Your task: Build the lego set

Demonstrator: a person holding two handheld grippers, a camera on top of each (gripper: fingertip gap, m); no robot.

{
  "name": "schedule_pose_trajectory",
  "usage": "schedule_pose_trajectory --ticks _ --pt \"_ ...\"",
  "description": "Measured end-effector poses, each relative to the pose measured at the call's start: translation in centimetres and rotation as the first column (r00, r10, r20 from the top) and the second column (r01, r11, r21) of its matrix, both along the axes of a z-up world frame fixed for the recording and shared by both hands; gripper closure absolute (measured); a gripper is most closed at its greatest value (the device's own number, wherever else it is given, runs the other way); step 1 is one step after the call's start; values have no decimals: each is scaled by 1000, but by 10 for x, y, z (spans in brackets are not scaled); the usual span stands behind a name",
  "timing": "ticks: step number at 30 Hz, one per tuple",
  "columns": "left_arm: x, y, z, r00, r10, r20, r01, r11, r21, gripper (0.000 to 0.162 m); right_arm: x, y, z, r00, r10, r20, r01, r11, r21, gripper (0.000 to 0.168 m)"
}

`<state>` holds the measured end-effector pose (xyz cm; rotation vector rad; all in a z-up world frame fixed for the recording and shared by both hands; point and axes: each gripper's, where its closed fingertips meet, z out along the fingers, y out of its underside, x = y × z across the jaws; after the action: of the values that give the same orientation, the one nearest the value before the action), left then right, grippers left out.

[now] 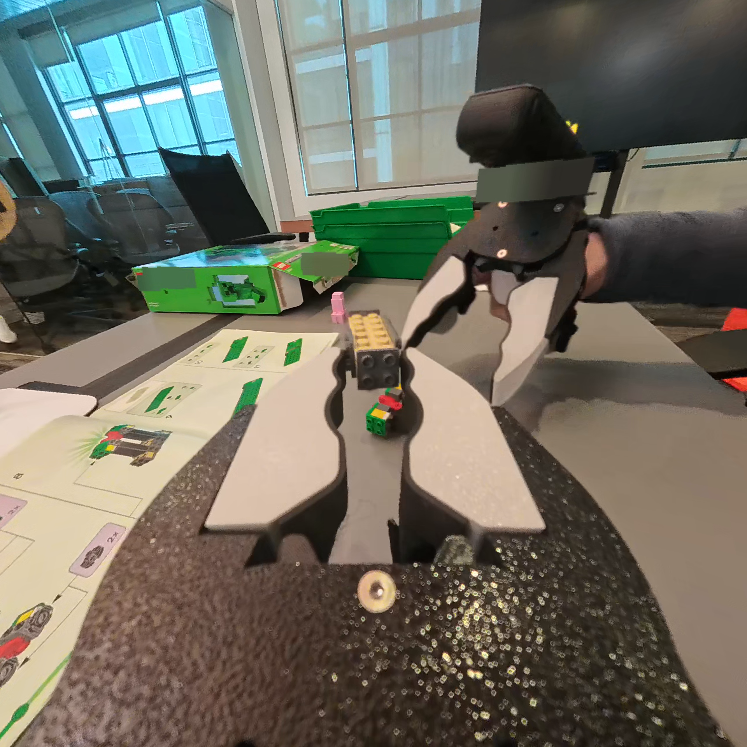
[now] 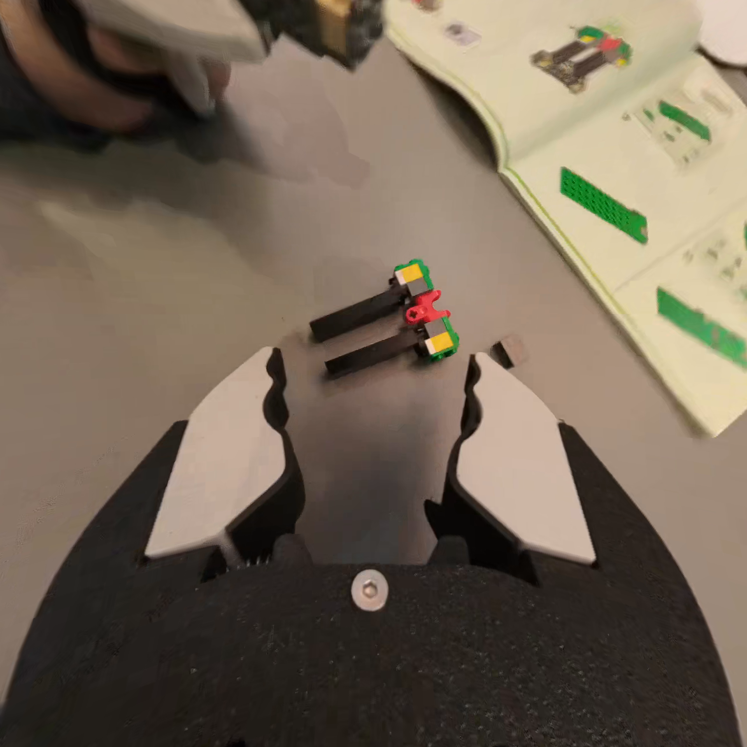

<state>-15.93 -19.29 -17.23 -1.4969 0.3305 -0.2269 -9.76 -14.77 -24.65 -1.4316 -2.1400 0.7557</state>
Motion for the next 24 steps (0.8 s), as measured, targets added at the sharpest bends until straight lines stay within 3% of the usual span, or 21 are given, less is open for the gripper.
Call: schedule_pose_trajectory --ticks 4,8,10,18,24 --pt "-3 -2 -1 1000 -18 16 18 1000 -12 137 -4 3 -18 965 210 159 -236 958 166 75" --pt "-5 -4 0 999 -35 40 36 999 -14 137 -10 10 -27 917 282 283 -344 918 197 86" --pt "-6 -4 1 998 -39 54 40 999 -12 137 -10 8 -28 897 309 317 -374 911 171 93" --pt "-8 -4 1 995 -47 83 49 999 -18 137 -13 11 -29 884 306 355 -389 901 194 86" --pt "-7 -3 1 995 -54 88 56 998 -24 137 -15 7 -30 877 320 359 -401 899 178 93"
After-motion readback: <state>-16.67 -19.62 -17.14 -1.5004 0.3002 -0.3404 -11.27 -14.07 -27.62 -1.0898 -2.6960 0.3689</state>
